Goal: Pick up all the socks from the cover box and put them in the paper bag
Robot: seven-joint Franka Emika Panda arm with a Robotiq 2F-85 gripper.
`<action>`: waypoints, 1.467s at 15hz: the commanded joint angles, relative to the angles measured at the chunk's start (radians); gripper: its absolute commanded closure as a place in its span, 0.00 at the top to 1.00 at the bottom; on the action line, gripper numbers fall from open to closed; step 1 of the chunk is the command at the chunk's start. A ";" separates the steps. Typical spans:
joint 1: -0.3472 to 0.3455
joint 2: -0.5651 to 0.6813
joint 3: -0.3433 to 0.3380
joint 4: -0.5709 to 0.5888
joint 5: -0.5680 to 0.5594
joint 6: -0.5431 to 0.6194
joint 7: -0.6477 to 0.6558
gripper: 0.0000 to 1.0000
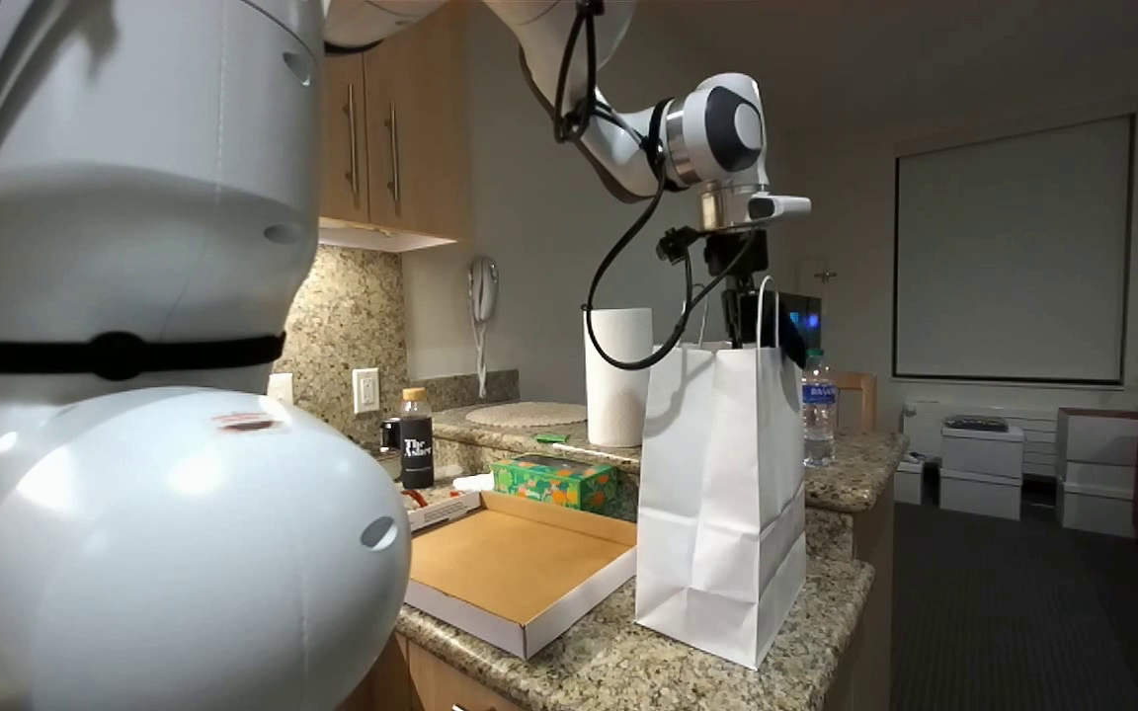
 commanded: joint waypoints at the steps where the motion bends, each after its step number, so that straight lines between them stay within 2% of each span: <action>1: 0.015 -0.016 -0.009 0.004 -0.047 -0.025 0.055 0.23; 3: 0.016 -0.027 -0.008 0.008 -0.060 -0.028 0.068 0.10; 4: 0.017 -0.032 -0.008 0.013 -0.069 -0.033 0.077 0.46; 7: 0.020 -0.044 -0.004 0.031 -0.113 -0.057 0.104 0.55; 13: 0.045 -0.052 0.012 0.063 -0.227 -0.120 0.165 0.93; 15: 0.053 -0.044 0.015 0.075 -0.256 -0.151 0.179 1.00; 16: 0.055 -0.039 0.015 0.076 -0.268 -0.161 0.186 0.95; 17: 0.057 -0.035 0.015 0.078 -0.275 -0.171 0.187 0.68; 19: 0.056 -0.030 0.015 0.076 -0.273 -0.181 0.180 0.67; 22: 0.055 -0.022 0.013 0.076 -0.259 -0.183 0.167 0.45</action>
